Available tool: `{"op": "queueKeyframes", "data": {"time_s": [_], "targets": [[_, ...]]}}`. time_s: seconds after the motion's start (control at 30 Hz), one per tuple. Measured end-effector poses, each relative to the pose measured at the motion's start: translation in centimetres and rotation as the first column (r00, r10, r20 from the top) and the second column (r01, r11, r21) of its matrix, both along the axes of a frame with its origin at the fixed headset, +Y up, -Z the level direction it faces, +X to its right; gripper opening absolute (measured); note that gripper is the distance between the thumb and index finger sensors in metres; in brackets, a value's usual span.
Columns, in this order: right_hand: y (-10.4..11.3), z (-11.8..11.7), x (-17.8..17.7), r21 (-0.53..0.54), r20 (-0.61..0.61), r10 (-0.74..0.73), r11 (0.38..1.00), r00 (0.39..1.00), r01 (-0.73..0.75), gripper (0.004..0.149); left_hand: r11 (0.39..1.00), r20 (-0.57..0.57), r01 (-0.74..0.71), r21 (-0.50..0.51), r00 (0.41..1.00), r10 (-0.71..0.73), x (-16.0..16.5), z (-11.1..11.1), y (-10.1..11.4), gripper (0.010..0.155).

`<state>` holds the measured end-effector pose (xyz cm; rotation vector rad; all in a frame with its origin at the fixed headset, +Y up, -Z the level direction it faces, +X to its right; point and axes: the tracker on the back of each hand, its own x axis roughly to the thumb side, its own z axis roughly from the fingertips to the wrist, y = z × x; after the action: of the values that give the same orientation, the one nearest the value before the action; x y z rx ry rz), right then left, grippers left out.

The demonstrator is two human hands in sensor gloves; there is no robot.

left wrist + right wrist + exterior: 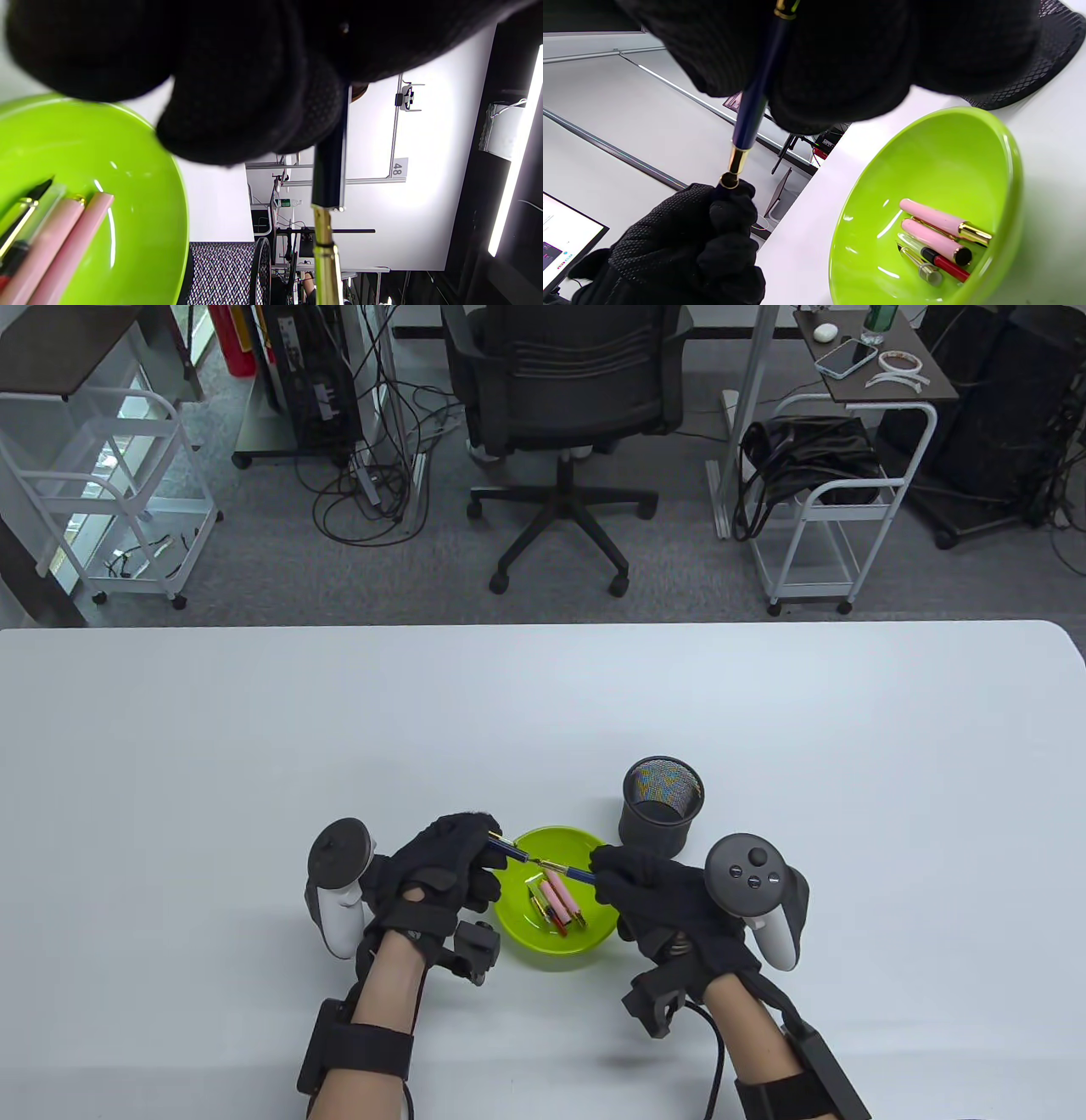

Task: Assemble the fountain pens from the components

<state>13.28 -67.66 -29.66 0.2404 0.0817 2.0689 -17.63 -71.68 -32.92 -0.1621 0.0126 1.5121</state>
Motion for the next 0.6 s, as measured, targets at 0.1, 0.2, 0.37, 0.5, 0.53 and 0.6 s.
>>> {"op": "queueKeyframes", "data": {"time_s": [0.1,0.2,0.37,0.5,0.53,0.6], "targets": [[0.0,0.0,-0.1,-0.001,-0.001,-0.002,1.0,1.0,0.002,0.046,1.0,0.021,-0.011,-0.004,1.0,0.011,0.6,0.1,0.0,0.043],[-0.1,0.1,-0.2,0.003,0.002,0.006,1.0,1.0,-0.006,0.047,1.0,0.065,-0.018,-0.004,0.998,0.018,1.3,0.0,-0.2,0.043],[0.1,0.3,-0.4,0.024,0.006,0.01,1.0,1.0,-0.01,0.048,1.0,0.089,-0.028,-0.01,0.996,0.029,1.9,0.0,-0.4,0.041],[0.2,0.3,-0.4,0.036,0.006,0.008,0.999,1.0,-0.009,0.048,1.0,0.092,-0.009,0.001,0.996,0.009,2.0,0.0,-0.4,0.039],[0.2,0.4,-0.4,0.036,0.009,0.003,0.999,1.0,-0.003,0.047,1.0,0.097,-0.012,0.002,0.995,0.012,2.0,0.0,-0.4,0.039],[0.3,0.4,-0.2,0.04,0.021,-0.011,0.999,1.0,0.01,0.047,1.0,0.101,-0.015,0.002,0.995,0.015,2.0,0.0,-0.4,0.04]]}}
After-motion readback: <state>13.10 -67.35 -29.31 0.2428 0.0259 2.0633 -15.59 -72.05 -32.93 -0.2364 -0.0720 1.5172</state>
